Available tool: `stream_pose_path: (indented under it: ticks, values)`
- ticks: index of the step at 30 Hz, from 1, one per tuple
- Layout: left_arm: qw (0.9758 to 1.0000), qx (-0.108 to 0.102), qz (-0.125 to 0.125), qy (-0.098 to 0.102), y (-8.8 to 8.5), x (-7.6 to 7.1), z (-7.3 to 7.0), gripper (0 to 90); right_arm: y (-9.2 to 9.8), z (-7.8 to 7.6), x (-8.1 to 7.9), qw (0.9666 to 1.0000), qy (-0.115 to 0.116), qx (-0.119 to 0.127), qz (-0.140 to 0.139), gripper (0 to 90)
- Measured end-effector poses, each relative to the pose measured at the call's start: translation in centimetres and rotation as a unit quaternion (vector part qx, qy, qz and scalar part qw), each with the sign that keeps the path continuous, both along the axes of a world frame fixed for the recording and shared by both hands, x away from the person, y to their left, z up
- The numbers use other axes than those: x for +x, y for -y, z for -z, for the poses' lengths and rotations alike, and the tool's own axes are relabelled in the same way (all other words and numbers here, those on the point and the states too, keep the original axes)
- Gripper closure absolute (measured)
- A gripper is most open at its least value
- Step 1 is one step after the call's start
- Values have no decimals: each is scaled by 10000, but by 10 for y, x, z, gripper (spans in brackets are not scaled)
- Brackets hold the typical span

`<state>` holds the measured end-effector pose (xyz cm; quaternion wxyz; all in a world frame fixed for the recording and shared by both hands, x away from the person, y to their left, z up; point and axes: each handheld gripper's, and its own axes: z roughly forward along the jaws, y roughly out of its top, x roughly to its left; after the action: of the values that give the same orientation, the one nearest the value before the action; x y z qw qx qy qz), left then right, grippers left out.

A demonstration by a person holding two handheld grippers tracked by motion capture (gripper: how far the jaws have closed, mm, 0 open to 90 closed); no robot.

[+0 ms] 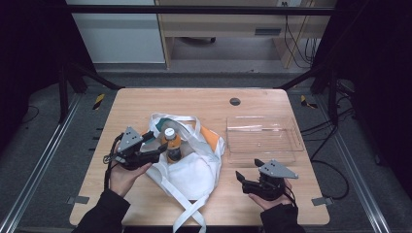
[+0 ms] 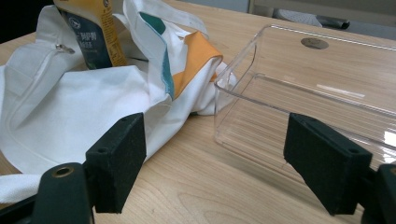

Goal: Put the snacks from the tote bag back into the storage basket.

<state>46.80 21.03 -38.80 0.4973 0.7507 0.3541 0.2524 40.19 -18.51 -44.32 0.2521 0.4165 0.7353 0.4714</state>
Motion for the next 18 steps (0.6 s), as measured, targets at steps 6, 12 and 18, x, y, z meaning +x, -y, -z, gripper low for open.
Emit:
stream_pose_path:
  ticks: [6, 12, 18]
  values:
    - [10000, 19, 2, 7, 7, 7, 3, 316, 3, 2, -1, 10000, -40, -6, 3, 201]
    - [10000, 39, -33, -4, 11, 10, 6, 316, 4, 1, -2, 10000, -52, 28, -19, 189]
    - [9999, 85, -52, -23, 14, 13, 8, 316, 4, 1, -5, 10000, -36, 14, -38, 183]
